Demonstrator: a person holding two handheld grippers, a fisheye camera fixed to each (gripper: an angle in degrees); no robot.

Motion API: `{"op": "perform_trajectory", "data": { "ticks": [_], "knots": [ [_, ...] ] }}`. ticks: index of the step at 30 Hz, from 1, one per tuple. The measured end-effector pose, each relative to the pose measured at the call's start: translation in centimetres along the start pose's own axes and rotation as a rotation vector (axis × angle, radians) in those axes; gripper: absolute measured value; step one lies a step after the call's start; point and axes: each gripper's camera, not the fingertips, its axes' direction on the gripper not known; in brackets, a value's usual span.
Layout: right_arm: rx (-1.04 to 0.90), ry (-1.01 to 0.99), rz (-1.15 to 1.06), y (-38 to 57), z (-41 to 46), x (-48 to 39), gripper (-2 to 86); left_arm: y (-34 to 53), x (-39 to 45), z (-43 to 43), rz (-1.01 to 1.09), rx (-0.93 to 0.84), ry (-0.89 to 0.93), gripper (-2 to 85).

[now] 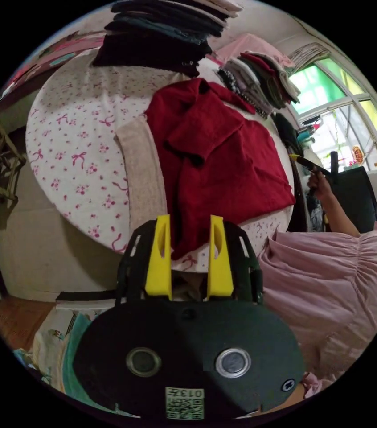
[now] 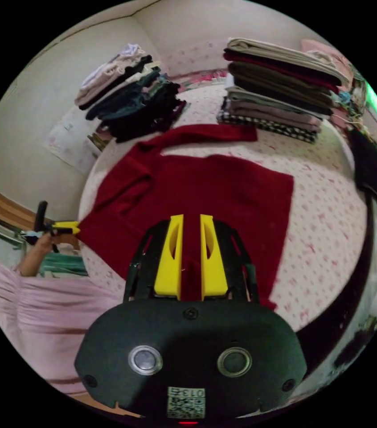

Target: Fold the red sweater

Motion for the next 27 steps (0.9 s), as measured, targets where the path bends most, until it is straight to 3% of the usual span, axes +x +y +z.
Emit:
{"op": "perform_trajectory", "data": {
  "ticks": [2, 8, 14, 20, 23, 27],
  "knots": [
    [-0.061, 0.182, 0.028, 4.2, -0.5, 1.0, 7.5, -0.9, 0.6, 1.8, 0.043, -0.092, -0.040, 4.4],
    [-0.181, 0.322, 0.069, 10.5, 0.1, 1.9, 7.7, 0.5, 2.4, 0.4, 0.114, -0.087, -0.060, 1.3],
    [-0.180, 0.411, 0.008, 10.8, 2.9, 0.9, 7.7, 3.4, 1.1, 0.5, 0.012, -0.034, -0.024, 1.0],
    [-0.279, 0.409, -0.057, 10.1, 6.3, 0.5, 3.1, 3.1, 3.6, 1.2, 0.050, -0.054, -0.114, 1.5],
    [-0.191, 0.426, -0.070, 9.9, 4.6, -0.6, 2.8, 3.1, 5.5, 0.4, 0.100, -0.028, -0.181, 2.4],
    [-0.265, 0.385, -0.030, 10.7, 7.1, 0.3, 4.2, 3.6, 4.4, 2.3, 0.006, -0.058, -0.115, 5.6]
  ]
}}
